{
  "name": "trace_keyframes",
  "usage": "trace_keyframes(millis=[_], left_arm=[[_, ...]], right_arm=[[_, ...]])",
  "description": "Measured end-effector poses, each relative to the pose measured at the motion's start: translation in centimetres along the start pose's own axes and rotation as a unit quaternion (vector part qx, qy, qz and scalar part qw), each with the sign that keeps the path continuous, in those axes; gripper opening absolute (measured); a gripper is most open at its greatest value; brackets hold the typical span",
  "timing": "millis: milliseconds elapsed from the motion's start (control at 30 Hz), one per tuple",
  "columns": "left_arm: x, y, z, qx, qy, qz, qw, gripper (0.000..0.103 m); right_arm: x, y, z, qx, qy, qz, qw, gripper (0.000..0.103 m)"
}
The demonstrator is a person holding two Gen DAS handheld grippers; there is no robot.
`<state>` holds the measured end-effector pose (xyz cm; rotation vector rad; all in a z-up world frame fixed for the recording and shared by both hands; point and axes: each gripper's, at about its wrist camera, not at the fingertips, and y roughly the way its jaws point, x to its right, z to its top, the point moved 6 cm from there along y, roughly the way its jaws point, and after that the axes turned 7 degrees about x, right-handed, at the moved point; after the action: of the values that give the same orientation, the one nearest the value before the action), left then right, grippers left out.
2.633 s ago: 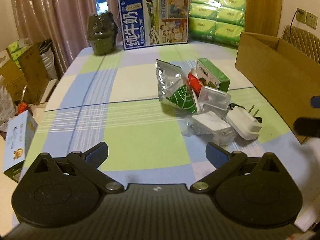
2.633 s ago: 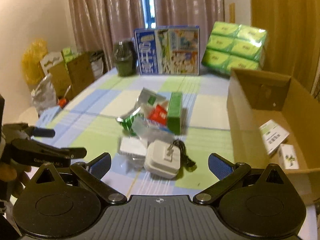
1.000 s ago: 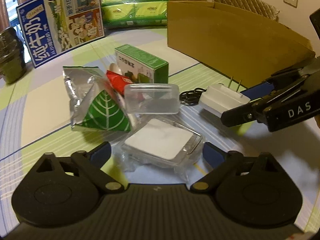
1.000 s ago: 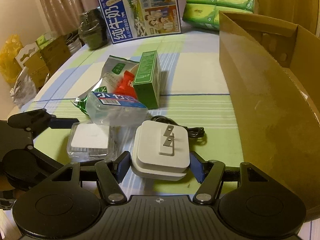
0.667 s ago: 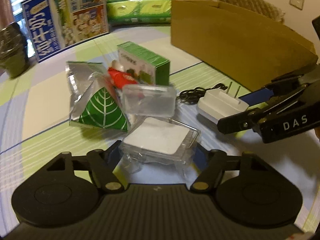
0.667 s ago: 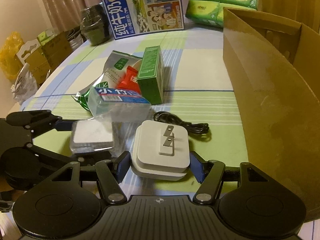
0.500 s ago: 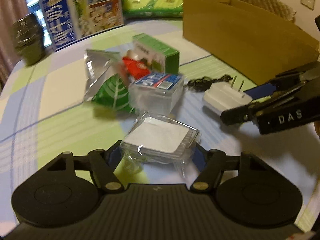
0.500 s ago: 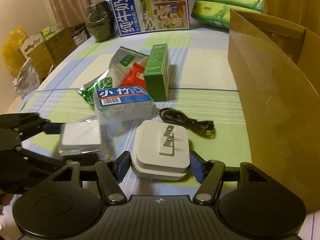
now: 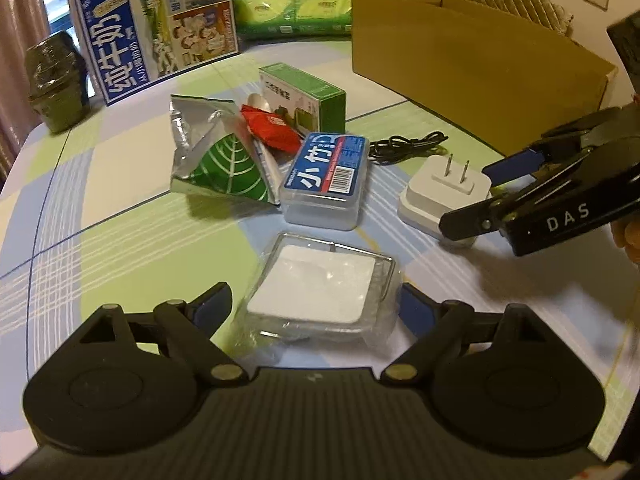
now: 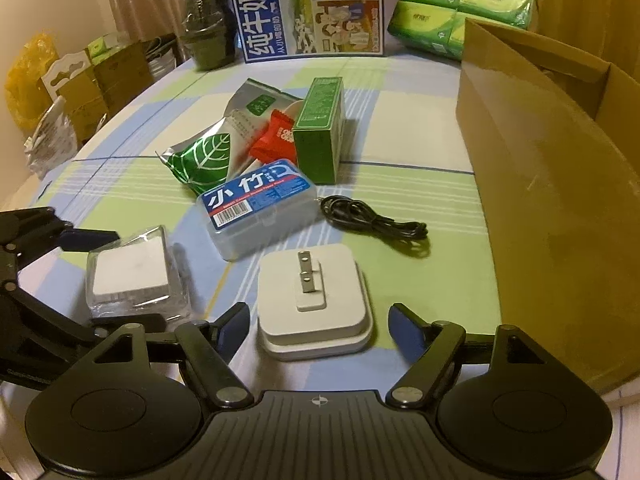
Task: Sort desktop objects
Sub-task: 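Grasp the clear plastic box with the left tool while the right tool grasps the white plug adapter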
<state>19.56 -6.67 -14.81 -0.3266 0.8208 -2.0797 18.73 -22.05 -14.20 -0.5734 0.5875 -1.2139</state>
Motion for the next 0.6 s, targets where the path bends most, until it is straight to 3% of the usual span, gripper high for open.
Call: trace_keyframes(millis=[133, 267, 600], left_arm=[[0.2, 0.7, 0.1, -0.001, 0.009, -0.007, 0.9999, 0.083], [0.0, 0.9, 0.2, -0.005, -0.004, -0.009, 0.9999, 0.072], [-0.1, 1.0, 0.2, -0.004, -0.013, -0.004, 0.9999, 0.073]], right_arm=[[-0.1, 0.5, 0.2, 0.002, -0.006, 0.004, 1.000, 0.074], [-0.3, 1.0, 0.3, -0.002, -0.010, 0.006, 1.000, 0.074], [-0.5, 1.5, 0.4, -0.003, -0.018, 0.009, 1.000, 0.072]])
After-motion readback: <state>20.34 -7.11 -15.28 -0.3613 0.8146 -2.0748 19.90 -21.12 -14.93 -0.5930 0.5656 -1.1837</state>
